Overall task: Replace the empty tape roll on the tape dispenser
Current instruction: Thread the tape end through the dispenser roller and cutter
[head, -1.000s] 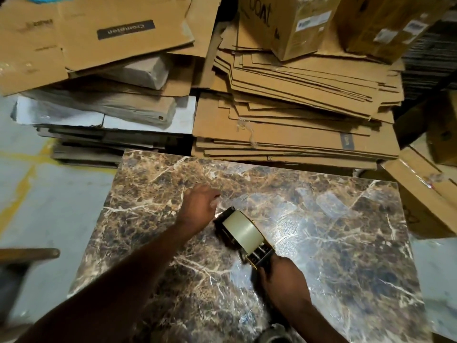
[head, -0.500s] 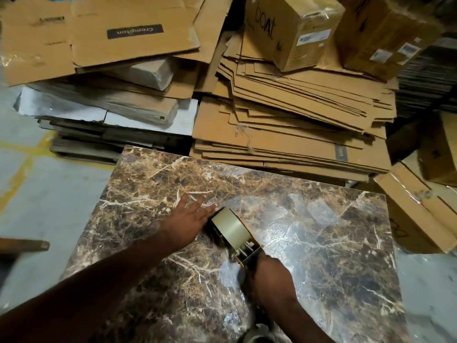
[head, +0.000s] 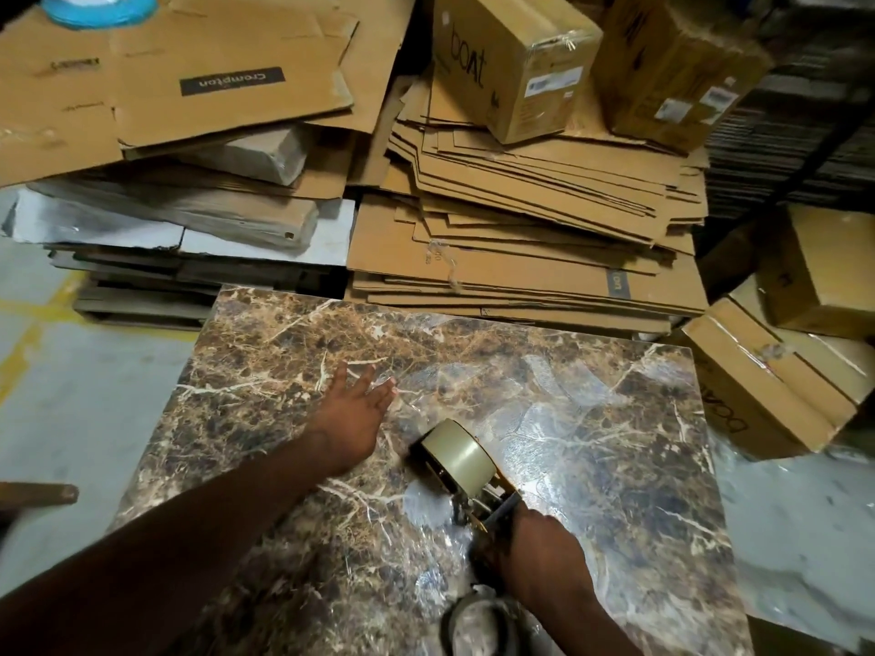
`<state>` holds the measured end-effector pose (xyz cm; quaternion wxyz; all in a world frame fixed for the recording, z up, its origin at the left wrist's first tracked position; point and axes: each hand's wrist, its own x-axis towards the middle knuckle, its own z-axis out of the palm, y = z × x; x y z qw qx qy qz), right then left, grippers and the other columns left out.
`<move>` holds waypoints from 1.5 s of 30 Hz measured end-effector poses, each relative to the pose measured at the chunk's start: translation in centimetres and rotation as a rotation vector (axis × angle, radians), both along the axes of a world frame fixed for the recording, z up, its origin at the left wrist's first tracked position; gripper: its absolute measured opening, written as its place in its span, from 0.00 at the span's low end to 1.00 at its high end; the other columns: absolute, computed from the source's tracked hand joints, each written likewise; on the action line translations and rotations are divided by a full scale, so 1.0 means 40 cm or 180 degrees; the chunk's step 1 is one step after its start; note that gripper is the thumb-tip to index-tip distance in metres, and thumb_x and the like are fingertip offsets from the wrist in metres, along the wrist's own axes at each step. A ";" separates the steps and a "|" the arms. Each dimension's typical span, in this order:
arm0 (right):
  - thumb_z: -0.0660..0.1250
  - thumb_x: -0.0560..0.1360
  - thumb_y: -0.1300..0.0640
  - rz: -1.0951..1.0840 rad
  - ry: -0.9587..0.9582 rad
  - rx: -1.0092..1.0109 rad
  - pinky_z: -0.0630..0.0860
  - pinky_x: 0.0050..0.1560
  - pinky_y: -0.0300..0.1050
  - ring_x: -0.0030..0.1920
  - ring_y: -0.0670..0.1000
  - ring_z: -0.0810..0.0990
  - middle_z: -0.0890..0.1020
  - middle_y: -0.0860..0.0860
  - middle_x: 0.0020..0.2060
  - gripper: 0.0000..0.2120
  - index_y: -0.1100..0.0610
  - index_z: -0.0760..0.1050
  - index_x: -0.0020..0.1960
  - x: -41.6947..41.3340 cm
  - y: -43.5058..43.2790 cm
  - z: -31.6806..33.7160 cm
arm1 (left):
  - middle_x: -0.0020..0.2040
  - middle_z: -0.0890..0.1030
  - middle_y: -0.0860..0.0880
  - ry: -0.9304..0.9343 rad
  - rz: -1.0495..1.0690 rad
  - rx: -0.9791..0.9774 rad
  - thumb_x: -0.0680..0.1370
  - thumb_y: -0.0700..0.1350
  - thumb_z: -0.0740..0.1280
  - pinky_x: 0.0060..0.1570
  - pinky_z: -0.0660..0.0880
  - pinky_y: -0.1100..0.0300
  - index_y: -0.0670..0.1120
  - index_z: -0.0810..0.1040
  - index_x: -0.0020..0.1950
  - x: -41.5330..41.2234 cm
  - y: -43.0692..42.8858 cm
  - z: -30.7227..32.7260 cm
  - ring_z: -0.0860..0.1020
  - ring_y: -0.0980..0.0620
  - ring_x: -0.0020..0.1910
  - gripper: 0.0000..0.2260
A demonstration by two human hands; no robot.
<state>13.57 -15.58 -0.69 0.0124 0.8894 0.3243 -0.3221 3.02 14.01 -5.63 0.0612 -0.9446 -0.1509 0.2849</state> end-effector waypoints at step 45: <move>0.67 0.69 0.42 -0.0538 0.0317 -0.0167 0.73 0.36 0.44 0.42 0.54 0.84 0.85 0.51 0.41 0.14 0.52 0.81 0.44 -0.006 -0.142 0.166 | 0.80 0.72 0.45 -0.1726 0.2422 -0.2850 0.86 0.64 0.56 0.74 0.66 0.53 0.49 0.72 0.80 0.041 -0.219 0.077 0.72 0.43 0.77 0.28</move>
